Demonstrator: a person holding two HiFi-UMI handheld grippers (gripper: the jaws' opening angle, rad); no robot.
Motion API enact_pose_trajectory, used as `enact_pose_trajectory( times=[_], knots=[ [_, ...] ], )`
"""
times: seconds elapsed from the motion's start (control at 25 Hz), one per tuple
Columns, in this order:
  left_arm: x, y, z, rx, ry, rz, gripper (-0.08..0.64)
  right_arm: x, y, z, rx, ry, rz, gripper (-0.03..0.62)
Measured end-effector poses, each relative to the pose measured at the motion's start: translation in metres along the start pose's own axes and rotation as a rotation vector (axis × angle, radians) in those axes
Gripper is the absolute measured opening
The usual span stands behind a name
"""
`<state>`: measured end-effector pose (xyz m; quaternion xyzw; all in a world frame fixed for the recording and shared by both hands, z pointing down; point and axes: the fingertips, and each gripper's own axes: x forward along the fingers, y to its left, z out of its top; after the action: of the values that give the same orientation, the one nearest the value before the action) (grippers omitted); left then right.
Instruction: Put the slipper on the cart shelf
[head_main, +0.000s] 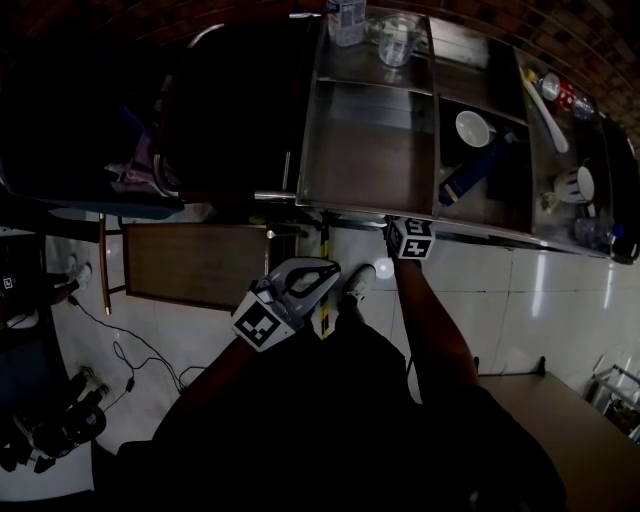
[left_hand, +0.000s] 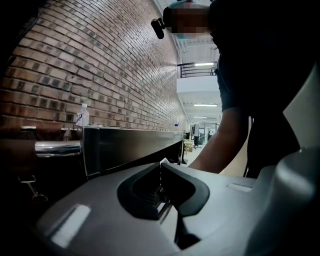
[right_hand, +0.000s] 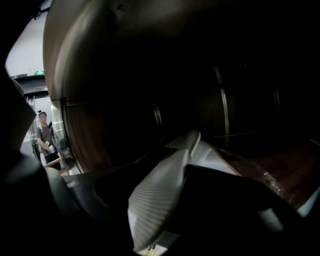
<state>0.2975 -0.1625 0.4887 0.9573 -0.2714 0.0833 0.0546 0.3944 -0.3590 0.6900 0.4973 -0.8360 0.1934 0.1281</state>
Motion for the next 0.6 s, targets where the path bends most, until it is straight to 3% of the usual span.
enact_pose_trajectory(
  times=[0.6],
  knots=[
    [-0.013, 0.016, 0.004, -0.014, -0.034, -0.012, 0.009, -0.060, 0.009, 0.007, -0.036, -0.042, -0.078, 0.307]
  ],
)
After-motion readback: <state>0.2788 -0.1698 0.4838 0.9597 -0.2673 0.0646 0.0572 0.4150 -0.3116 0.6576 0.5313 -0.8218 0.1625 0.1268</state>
